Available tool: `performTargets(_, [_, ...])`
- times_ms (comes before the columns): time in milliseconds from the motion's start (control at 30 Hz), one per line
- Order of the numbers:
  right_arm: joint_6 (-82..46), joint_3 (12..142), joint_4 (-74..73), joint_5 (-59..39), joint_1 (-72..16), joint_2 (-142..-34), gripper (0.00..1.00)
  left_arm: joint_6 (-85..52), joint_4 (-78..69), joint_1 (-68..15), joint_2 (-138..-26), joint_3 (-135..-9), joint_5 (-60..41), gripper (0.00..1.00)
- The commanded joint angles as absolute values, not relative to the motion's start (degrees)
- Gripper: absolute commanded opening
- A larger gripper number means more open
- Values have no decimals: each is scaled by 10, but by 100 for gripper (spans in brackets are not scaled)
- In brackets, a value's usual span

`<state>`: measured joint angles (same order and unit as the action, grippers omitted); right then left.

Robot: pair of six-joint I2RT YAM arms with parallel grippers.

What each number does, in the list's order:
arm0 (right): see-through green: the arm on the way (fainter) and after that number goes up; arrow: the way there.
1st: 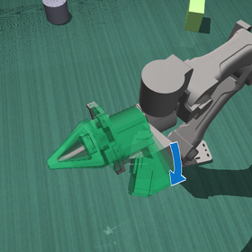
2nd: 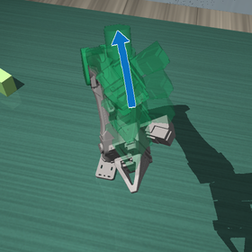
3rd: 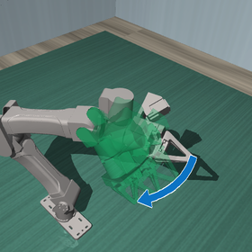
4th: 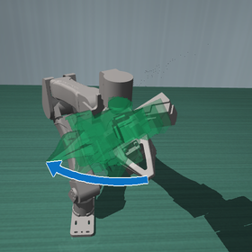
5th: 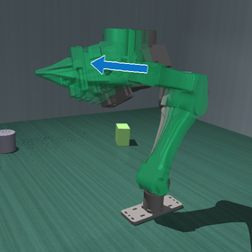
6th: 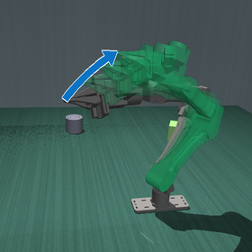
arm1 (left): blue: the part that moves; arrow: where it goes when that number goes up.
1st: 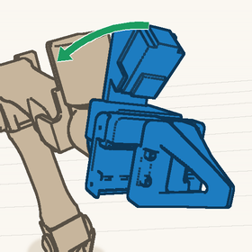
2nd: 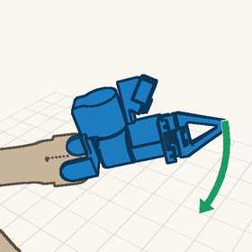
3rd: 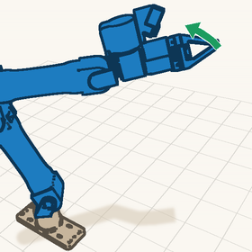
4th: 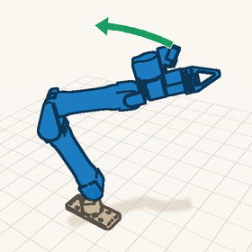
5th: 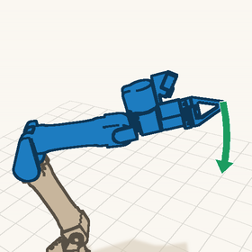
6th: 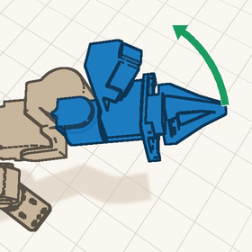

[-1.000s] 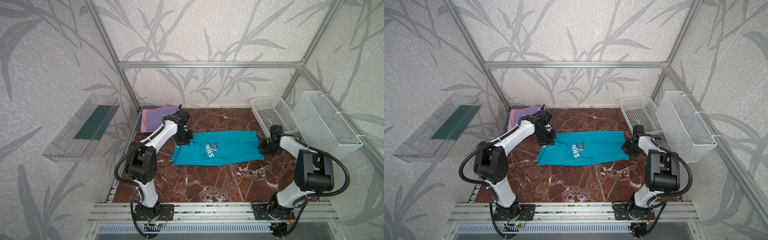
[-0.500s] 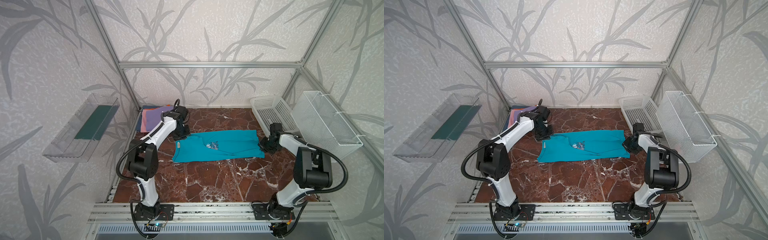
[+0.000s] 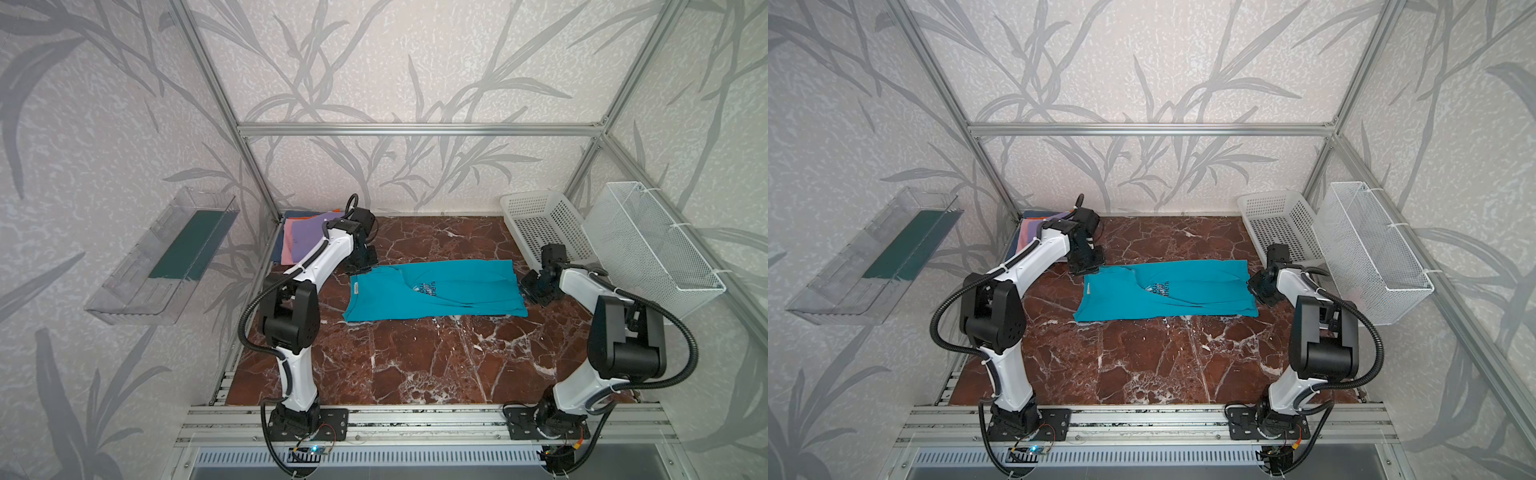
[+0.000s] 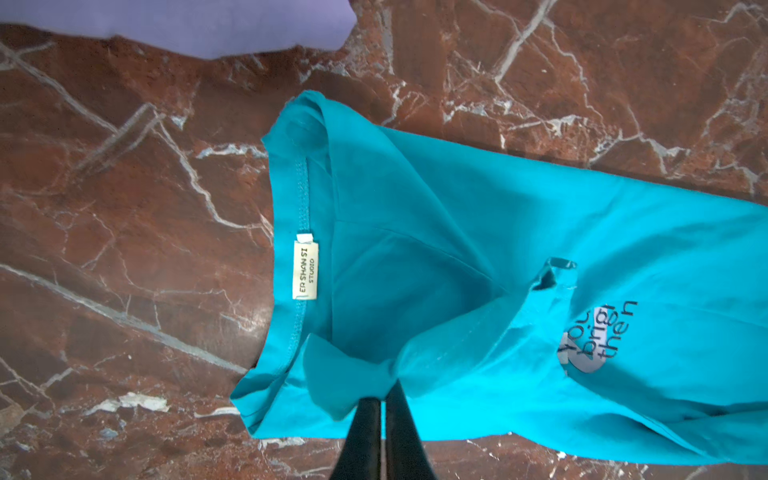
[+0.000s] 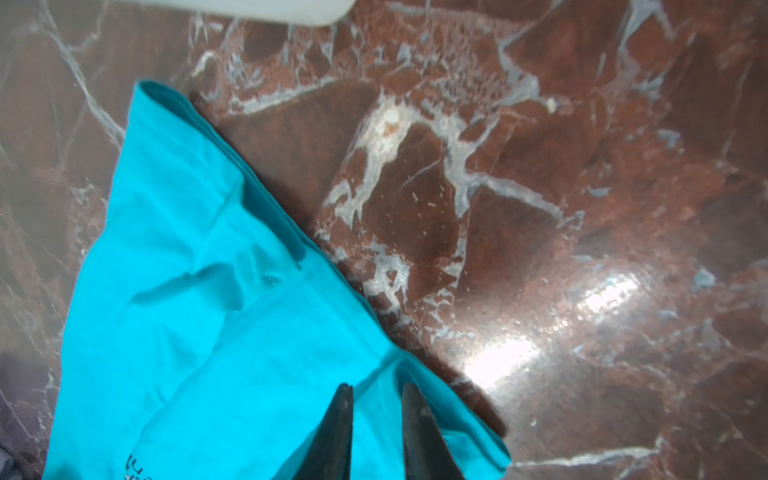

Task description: Fold and stack the t-shirts

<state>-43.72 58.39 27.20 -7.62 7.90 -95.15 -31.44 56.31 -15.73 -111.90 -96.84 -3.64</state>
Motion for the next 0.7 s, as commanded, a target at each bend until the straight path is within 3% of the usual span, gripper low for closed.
performTargets(0, [-447,608,267,-62,80,-923,24,-310,575,-144,-1149,-1003,-3,15])
performTargets(133, [-431,625,282,-57,78,-901,25,-313,597,-134,-1174,-1041,17,36])
performTargets(200, [-410,625,285,-57,68,-887,24,-318,599,-134,-1170,-1041,22,40])
performTargets(533, [-309,587,364,6,-93,-866,22,-332,554,-182,-1093,-924,-28,37])
performTargets(667, [-287,577,366,-1,-149,-881,31,-332,538,-203,-1082,-870,-38,38])
